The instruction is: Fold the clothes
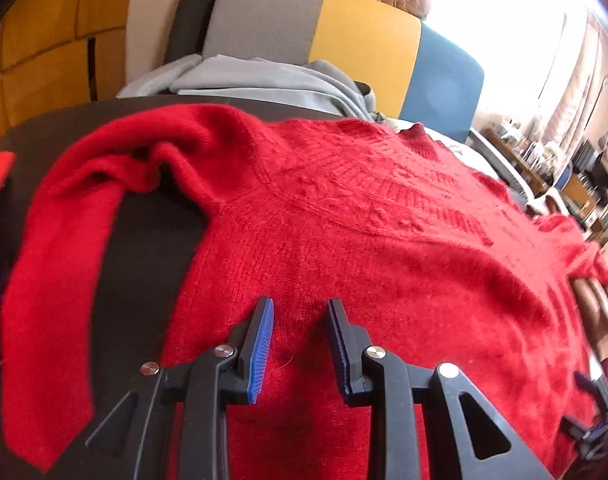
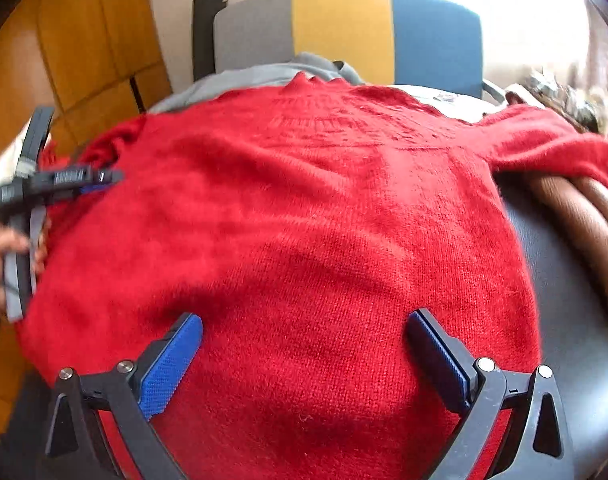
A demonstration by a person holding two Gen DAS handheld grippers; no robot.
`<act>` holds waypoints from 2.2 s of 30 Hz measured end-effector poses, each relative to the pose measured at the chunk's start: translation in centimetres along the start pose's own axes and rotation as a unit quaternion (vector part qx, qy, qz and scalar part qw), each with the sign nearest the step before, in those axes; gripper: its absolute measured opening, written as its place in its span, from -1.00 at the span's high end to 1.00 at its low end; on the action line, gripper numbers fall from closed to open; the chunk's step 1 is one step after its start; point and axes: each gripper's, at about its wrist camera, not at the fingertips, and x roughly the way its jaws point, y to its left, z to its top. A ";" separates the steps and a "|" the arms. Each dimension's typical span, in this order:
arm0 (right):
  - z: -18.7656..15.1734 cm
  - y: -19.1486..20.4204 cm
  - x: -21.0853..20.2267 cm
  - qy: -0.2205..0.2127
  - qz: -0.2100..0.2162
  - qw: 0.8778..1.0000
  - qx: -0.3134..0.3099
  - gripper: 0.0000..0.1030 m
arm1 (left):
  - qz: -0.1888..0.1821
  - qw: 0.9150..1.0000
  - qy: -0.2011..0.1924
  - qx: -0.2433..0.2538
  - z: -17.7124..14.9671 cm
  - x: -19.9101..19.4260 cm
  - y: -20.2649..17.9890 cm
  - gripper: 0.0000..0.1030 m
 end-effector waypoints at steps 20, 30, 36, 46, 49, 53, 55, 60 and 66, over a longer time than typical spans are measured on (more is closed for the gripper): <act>4.8 -5.0 -1.2 0.010 0.069 0.997 -0.022 -1.00 | -0.001 0.998 -0.033 0.057 9.1 1.4 -6.5 0.31; 14.8 -6.0 5.8 -0.011 0.022 1.000 0.001 -1.00 | 0.029 0.988 0.027 0.152 13.7 12.6 -10.6 0.25; 19.0 -5.9 12.5 0.022 -0.021 1.000 0.008 -1.00 | 0.028 0.996 -0.006 0.090 15.3 14.4 -6.6 0.05; 20.7 -5.5 15.2 0.023 -0.037 0.999 0.025 -1.00 | 0.017 0.999 -0.010 0.048 15.8 14.6 -4.5 0.03; 21.4 -5.9 16.7 0.025 -0.017 0.999 0.029 -1.00 | 0.027 0.998 -0.003 0.050 16.0 13.8 -4.7 0.03; 20.6 -8.5 12.8 0.006 0.030 0.998 0.062 -0.99 | -0.010 0.999 -0.040 0.026 14.8 9.3 -5.1 0.08; 19.4 -11.2 9.1 -0.039 0.062 0.990 0.117 -0.99 | -0.046 0.998 -0.047 0.014 13.2 7.0 -5.6 0.07; 13.2 -21.4 -3.1 -0.153 0.077 0.946 0.276 -1.00 | -0.100 0.994 -0.024 0.032 8.0 3.3 -7.8 0.07; 4.0 -33.7 -11.7 -0.225 0.040 0.861 0.454 -0.99 | -0.100 0.994 0.015 0.046 3.6 2.6 -9.4 0.07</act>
